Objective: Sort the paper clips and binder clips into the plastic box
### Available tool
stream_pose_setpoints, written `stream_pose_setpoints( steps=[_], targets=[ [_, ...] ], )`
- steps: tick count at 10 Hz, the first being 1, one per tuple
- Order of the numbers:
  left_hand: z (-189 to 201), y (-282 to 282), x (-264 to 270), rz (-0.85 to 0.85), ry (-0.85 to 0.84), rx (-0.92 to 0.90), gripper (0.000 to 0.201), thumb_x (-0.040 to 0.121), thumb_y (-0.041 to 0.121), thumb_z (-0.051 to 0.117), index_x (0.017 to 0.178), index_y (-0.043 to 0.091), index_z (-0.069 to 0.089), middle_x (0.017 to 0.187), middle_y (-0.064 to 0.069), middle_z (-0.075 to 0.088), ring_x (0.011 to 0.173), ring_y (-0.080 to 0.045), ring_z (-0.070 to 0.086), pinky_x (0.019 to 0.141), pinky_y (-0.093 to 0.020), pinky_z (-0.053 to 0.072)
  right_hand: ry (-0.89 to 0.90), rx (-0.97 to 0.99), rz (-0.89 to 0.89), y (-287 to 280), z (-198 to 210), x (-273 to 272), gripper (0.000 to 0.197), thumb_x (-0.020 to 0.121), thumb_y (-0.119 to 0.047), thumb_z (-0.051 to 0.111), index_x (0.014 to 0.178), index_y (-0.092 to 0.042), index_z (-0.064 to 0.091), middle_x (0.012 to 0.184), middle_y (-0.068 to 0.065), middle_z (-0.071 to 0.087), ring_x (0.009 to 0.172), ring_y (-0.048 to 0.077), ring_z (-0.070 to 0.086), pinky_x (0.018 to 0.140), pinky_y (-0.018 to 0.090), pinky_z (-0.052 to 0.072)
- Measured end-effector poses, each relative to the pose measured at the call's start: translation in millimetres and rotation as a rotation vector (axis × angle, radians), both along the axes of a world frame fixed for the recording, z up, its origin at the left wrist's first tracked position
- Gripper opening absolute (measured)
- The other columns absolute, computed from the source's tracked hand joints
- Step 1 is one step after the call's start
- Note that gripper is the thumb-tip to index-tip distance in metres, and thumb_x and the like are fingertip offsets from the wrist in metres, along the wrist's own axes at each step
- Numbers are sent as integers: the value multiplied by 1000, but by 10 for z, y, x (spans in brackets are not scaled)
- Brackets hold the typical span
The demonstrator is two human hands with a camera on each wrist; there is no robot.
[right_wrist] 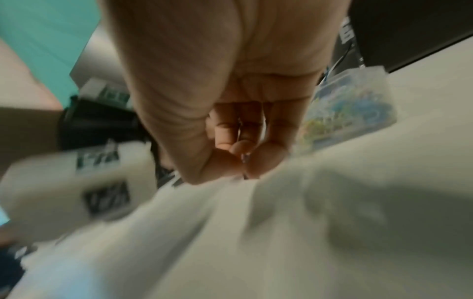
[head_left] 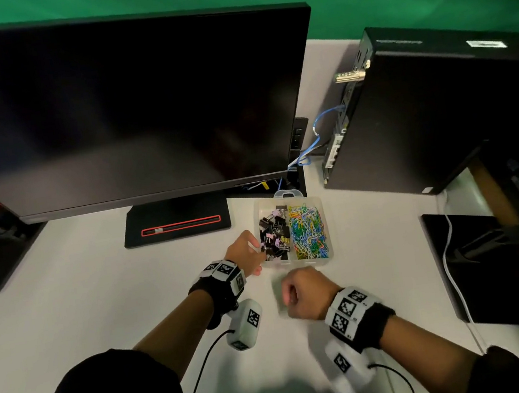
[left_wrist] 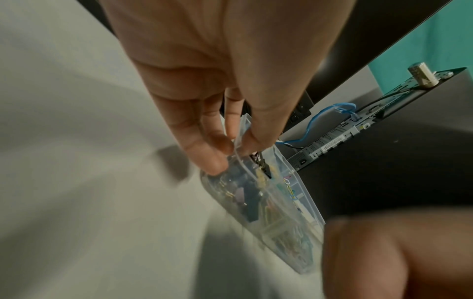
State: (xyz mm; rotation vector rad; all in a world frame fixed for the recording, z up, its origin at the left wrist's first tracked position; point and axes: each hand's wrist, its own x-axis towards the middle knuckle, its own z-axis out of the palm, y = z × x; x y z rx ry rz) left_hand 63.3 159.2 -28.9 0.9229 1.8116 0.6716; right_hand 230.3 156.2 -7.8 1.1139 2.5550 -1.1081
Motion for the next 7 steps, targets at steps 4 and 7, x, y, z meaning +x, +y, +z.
stream_pose_setpoints(
  steps=[4, 7],
  targets=[
    [19, -366, -57, -45, -10, -9, 14, 86, 10, 55, 90, 15, 43, 72, -4, 51, 54, -17, 55, 52, -22, 51, 200, -1, -303, 552, 54, -248, 18, 79, -5, 64, 80, -22, 60, 75, -7, 60, 61, 8, 58, 54, 11, 48],
    [103, -594, -171, -143, 109, 30, 14, 92, 25, 52, 103, 19, 45, 79, -1, 57, 56, -9, 53, 52, -17, 43, 409, 46, -491, 511, 304, 413, 25, 85, -1, 54, 93, -24, 63, 85, -6, 64, 59, 9, 58, 51, 14, 51]
  ],
)
